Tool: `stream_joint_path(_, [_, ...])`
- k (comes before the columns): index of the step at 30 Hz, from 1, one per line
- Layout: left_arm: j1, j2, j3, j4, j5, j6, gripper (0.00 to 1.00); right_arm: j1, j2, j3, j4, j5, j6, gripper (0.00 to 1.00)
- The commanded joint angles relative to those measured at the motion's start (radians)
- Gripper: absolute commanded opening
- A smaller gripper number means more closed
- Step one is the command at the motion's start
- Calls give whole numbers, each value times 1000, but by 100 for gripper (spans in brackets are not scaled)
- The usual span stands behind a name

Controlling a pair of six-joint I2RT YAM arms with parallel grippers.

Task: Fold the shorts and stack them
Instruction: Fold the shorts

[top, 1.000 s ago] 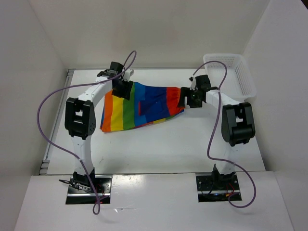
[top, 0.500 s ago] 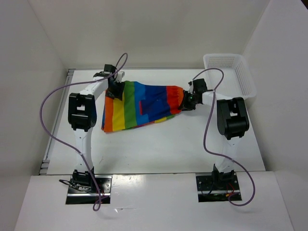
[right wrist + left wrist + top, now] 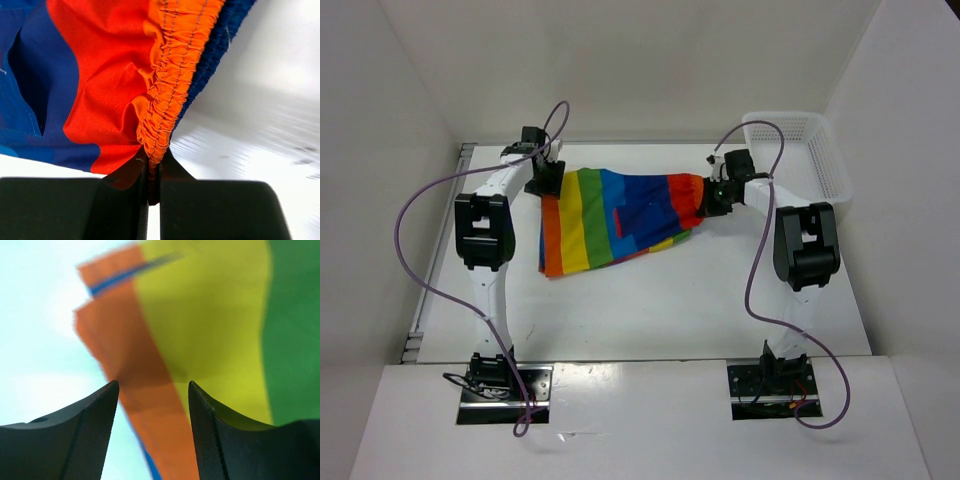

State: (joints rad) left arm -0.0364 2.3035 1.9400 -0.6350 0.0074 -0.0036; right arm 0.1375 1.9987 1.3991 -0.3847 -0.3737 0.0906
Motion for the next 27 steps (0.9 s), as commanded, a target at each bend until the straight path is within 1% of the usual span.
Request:
stream_joint_path(1, [26,40,56,6,-29,4,65,-44,-84,47,-80,16,-147,0])
stream_joint_path(2, [26,40,66,6,-29,4,65,-44,-104,38,-80,28,-202,0])
stream_joint_path(6, [-17,-16,117,-5,-9,4,65,-44,-136,38,-117,29,-271,0])
stream_joint_path(8, [-80,-62,146,-5,28,4,65,-44,-146,38,-128,29,-282,0])
stream_joint_path(10, [-127,-73,175,-14,81,4,65,-44,-146,25,-128,47,-305,0])
stream_joint_path(11, [-176,-73,207,-25,147,4,65,-44,-146,6,-128,47,-305,0])
stream_joint_path(13, [-216,-46,240,-40,204,4,65,-35,-146,-8,-118,47,-315,0])
stream_joint_path(15, [-260,16,273,-51,239,4,65,-35,-146,-17,-109,58,-315,0])
stream_joint_path(20, [-273,158,338,-83,338,4,65,-35,-146,-8,-109,81,-325,0])
stream_joint_path(22, [-273,216,364,-83,329,4,65,-35,-156,-8,-100,99,-336,0])
stream_joint_path(23, [-273,235,396,-92,306,4,65,-35,-156,-8,-100,108,-336,0])
stream_joint_path(24, [-273,252,413,-92,248,4,65,-35,-166,-8,-100,119,-336,0])
stream_joint_path(27, [-264,301,461,-92,197,4,65,-35,-192,-8,-77,174,-336,0])
